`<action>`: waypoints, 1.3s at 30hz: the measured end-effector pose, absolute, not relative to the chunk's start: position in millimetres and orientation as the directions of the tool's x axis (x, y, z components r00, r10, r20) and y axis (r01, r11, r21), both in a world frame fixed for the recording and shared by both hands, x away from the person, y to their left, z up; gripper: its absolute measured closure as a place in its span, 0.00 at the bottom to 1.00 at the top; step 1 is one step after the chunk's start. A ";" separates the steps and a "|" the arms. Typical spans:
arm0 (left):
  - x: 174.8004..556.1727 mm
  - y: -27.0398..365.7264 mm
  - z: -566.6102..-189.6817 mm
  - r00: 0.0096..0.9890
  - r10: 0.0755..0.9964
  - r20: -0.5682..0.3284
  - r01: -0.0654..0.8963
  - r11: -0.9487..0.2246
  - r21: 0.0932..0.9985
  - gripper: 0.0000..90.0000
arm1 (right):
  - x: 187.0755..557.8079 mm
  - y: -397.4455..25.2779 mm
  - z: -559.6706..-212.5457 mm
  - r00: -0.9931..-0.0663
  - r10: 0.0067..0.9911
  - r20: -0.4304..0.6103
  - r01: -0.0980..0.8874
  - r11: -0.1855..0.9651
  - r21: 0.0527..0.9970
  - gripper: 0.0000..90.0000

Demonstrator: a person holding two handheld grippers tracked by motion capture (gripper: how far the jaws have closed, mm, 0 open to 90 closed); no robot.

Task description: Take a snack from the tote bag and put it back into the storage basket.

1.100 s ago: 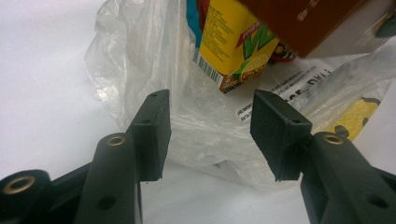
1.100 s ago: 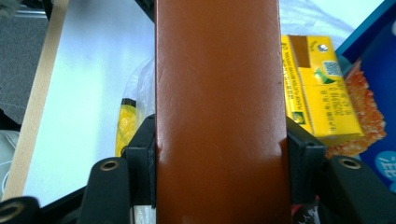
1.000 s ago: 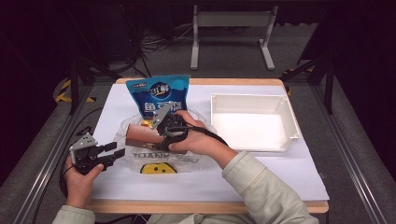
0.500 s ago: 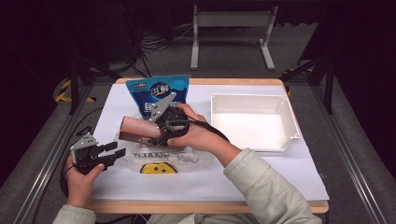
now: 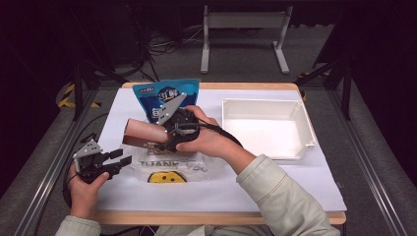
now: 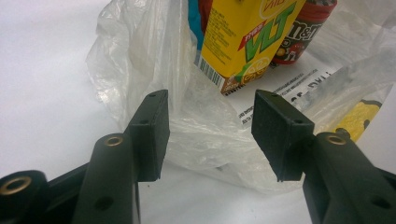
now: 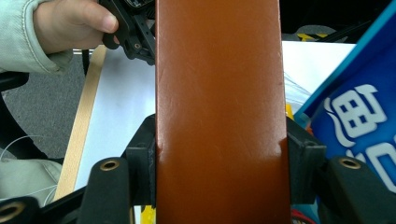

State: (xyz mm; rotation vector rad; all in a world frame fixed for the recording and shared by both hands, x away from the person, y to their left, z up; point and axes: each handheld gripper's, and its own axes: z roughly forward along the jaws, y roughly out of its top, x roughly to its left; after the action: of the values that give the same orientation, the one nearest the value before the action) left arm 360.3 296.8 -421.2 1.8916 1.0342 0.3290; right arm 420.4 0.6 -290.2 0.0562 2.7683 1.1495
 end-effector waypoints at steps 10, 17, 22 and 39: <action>362.0 296.7 -420.8 0.611 0.772 -0.178 0.515 -0.217 0.829 0.51 | 423.3 -21.8 -271.8 -0.985 0.121 -0.125 -0.007 0.694 0.720 0.47; 362.0 298.3 -420.1 0.599 0.776 -0.198 0.514 -0.184 0.838 0.51 | 425.2 -34.3 -261.5 -0.981 0.139 -0.134 0.000 0.698 0.717 0.48; 362.1 297.8 -420.2 0.596 0.780 -0.190 0.510 -0.185 0.840 0.51 | 425.6 -42.1 -255.0 -0.979 0.148 -0.138 0.005 0.696 0.718 0.47; 361.9 298.5 -419.7 0.599 0.777 -0.194 0.506 -0.180 0.844 0.48 | 432.7 -88.9 -235.6 -0.967 0.214 -0.137 0.047 0.680 0.731 0.47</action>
State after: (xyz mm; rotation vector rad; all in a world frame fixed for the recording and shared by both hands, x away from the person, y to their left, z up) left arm 361.9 298.5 -419.7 1.8427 1.0369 0.3451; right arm 432.7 -88.9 -235.6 0.2107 2.6814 1.1583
